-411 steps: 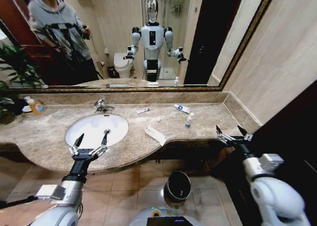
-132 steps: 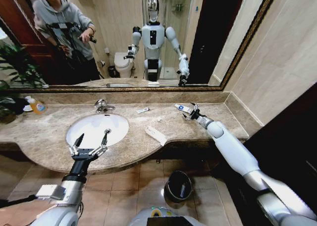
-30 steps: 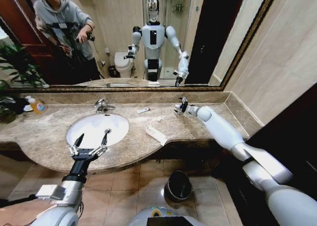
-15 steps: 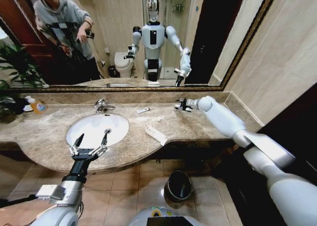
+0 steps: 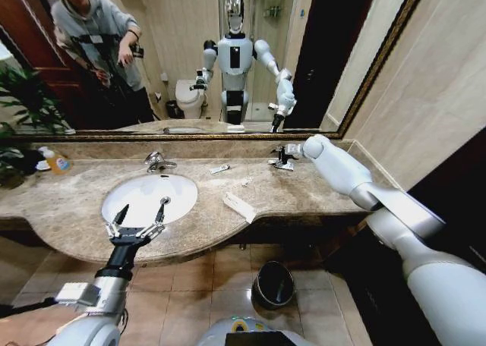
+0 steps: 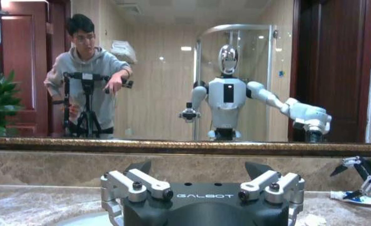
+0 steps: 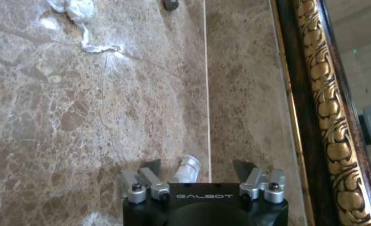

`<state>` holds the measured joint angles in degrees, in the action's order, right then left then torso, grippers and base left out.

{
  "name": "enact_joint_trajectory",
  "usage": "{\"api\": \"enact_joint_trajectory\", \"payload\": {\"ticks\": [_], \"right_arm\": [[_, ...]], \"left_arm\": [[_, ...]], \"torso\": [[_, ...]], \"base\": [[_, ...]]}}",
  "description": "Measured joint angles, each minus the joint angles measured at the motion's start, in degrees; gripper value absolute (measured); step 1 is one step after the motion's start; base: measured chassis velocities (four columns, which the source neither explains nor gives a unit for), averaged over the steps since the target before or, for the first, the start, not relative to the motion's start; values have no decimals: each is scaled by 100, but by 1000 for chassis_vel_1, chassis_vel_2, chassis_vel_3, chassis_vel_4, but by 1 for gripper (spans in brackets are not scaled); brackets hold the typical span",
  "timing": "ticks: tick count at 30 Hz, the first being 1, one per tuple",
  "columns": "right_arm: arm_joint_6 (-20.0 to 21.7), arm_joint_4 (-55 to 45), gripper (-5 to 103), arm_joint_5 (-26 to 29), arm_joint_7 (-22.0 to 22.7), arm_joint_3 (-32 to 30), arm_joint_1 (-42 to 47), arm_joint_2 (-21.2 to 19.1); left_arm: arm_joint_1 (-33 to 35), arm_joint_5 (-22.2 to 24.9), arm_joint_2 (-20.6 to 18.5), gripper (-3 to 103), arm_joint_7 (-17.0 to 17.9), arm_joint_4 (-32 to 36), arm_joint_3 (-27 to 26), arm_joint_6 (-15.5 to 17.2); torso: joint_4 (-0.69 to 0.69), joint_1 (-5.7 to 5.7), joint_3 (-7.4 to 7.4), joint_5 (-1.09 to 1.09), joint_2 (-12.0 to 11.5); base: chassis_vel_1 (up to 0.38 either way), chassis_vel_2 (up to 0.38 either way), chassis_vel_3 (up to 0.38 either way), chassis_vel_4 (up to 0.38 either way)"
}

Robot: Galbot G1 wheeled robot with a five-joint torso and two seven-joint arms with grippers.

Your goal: Pick up the trash from the sink and place it in the trash bin.

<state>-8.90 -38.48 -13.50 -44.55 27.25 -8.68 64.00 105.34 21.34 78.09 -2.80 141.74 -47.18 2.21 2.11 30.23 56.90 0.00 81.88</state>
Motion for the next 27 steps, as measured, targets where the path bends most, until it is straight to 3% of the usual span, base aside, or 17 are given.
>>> {"api": "enact_joint_trajectory", "payload": {"ticks": [3, 6, 11, 14, 16, 19, 20, 26, 27], "right_arm": [[53, 116, 94, 69, -20, 177, -98, 79], [99, 198, 99, 129, -80, 310, -168, 137], [183, 306, 96, 272, -106, 478, -238, 208], [211, 480, 85, 322, -177, 616, -331, 266], [217, 509, 85, 334, -192, 639, -347, 274], [254, 708, 69, 365, -293, 767, -444, 340], [254, 708, 69, 365, -293, 767, -444, 340], [319, 1091, 43, 397, -465, 950, -590, 416], [319, 1091, 43, 397, -465, 950, -590, 416]], "left_arm": [[0, 0, 0, 100, 0, 0, 0, 0], [0, 0, 0, 100, 0, 0, 0, 0], [0, 0, 0, 100, 0, 0, 0, 0], [0, 0, 0, 100, 0, 0, 0, 0], [0, 0, 0, 100, 0, 0, 0, 0], [0, 0, 0, 100, 0, 0, 0, 0], [0, 0, 0, 100, 0, 0, 0, 0], [0, 0, 0, 100, 0, 0, 0, 0], [0, 0, 0, 100, 0, 0, 0, 0]], "torso": [[0, 0, 0, 1, 0], [0, 0, 0, -1, 0], [1, 0, 0, 0, 0], [0, 0, 0, 0, 0], [0, 0, 0, 0, 0], [0, 0, 0, 0, 0], [0, 0, 0, 0, 0], [1, 0, 0, 0, 0], [1, 0, 0, 0, 0]], "base": [[0, 0, 0, 0], [0, 0, 0, 0], [0, 0, 0, 0], [0, 0, 0, 0], [0, 0, 0, 0], [0, 0, 0, 0], [0, 0, 0, 0], [0, 0, 0, 0], [0, 0, 0, 0]]}}
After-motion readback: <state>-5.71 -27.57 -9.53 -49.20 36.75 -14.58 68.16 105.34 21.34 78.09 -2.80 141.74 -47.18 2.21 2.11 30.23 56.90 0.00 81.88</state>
